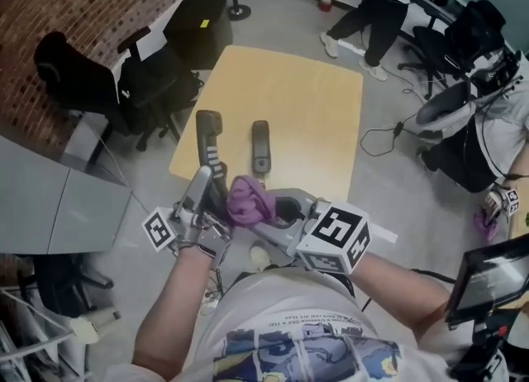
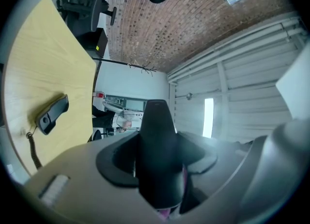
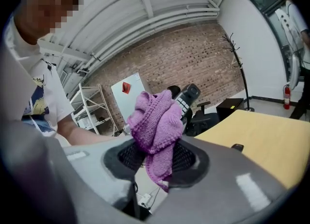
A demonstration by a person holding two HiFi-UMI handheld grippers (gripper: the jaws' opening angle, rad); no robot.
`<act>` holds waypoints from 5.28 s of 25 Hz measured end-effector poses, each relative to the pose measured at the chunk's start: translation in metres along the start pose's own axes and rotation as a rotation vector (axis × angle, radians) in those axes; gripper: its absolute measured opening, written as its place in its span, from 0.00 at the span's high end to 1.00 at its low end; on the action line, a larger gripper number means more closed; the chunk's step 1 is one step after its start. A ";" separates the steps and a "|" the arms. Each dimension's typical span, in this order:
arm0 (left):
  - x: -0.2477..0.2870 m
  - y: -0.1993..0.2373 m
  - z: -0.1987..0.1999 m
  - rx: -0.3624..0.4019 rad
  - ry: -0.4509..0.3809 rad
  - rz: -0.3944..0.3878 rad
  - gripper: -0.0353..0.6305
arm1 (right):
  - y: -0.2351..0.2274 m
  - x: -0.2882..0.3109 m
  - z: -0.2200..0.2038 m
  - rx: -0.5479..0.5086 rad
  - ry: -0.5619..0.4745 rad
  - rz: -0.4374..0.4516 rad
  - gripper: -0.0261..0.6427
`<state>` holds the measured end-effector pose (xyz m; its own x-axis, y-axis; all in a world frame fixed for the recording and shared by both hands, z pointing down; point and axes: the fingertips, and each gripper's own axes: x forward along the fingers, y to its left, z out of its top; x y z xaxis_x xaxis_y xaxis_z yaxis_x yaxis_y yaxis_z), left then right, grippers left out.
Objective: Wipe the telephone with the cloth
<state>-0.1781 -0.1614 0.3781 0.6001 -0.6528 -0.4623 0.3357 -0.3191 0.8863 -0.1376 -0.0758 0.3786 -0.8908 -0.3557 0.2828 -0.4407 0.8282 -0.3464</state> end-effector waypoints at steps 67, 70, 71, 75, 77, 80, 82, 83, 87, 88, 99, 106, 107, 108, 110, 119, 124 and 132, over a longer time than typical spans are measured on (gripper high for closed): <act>-0.007 0.272 0.021 1.098 0.384 1.397 0.56 | -0.230 -0.164 -0.038 0.208 0.092 -0.103 0.78; -0.007 0.279 0.020 1.120 0.416 1.419 0.56 | -0.235 -0.166 -0.040 0.213 0.094 -0.102 0.78; -0.007 0.281 0.020 1.123 0.424 1.426 0.56 | -0.236 -0.165 -0.041 0.215 0.093 -0.102 0.78; -0.011 0.287 0.017 1.126 0.452 1.445 0.56 | -0.238 -0.166 -0.041 0.216 0.093 -0.097 0.78; -0.014 0.289 0.016 1.125 0.467 1.456 0.56 | -0.238 -0.167 -0.043 0.219 0.095 -0.095 0.78; -0.016 0.292 0.015 1.125 0.482 1.464 0.56 | -0.239 -0.168 -0.045 0.224 0.100 -0.094 0.78; -0.016 0.293 0.016 1.128 0.491 1.465 0.56 | -0.238 -0.167 -0.045 0.224 0.100 -0.092 0.78; -0.016 0.293 0.016 1.128 0.496 1.465 0.56 | -0.238 -0.167 -0.045 0.225 0.098 -0.090 0.78; -0.019 0.295 0.020 1.121 0.515 1.478 0.56 | -0.236 -0.165 -0.043 0.229 0.090 -0.086 0.78; -0.019 0.295 0.020 1.118 0.522 1.482 0.56 | -0.236 -0.164 -0.043 0.231 0.089 -0.085 0.78; -0.015 0.288 0.007 1.111 0.574 1.449 0.40 | -0.226 -0.171 -0.050 0.243 0.081 -0.074 0.78; -0.036 0.252 -0.018 1.107 0.549 1.409 0.33 | -0.214 -0.170 -0.061 0.193 0.099 -0.039 0.78; -0.039 0.244 -0.023 1.103 0.532 1.397 0.33 | -0.213 -0.169 -0.064 0.175 0.107 -0.033 0.78; -0.043 0.235 -0.030 1.097 0.513 1.386 0.33 | -0.212 -0.169 -0.067 0.156 0.117 -0.028 0.78; -0.051 0.216 -0.045 1.079 0.481 1.370 0.33 | -0.209 -0.167 -0.075 0.134 0.137 -0.015 0.78; -0.071 0.153 -0.127 0.995 0.495 1.167 0.44 | -0.162 -0.143 -0.093 0.008 0.185 0.030 0.78; -0.063 0.110 -0.165 1.012 0.521 0.980 0.69 | -0.118 -0.131 -0.100 -0.041 0.204 0.025 0.78; -0.111 0.035 -0.185 1.047 0.512 0.775 0.94 | -0.019 -0.112 -0.109 -0.104 0.201 -0.048 0.78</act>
<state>-0.0982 0.0271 0.4557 0.6522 -0.6493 0.3913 -0.7542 -0.5036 0.4214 -0.0175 -0.0042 0.4512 -0.8242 -0.3112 0.4732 -0.4592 0.8563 -0.2365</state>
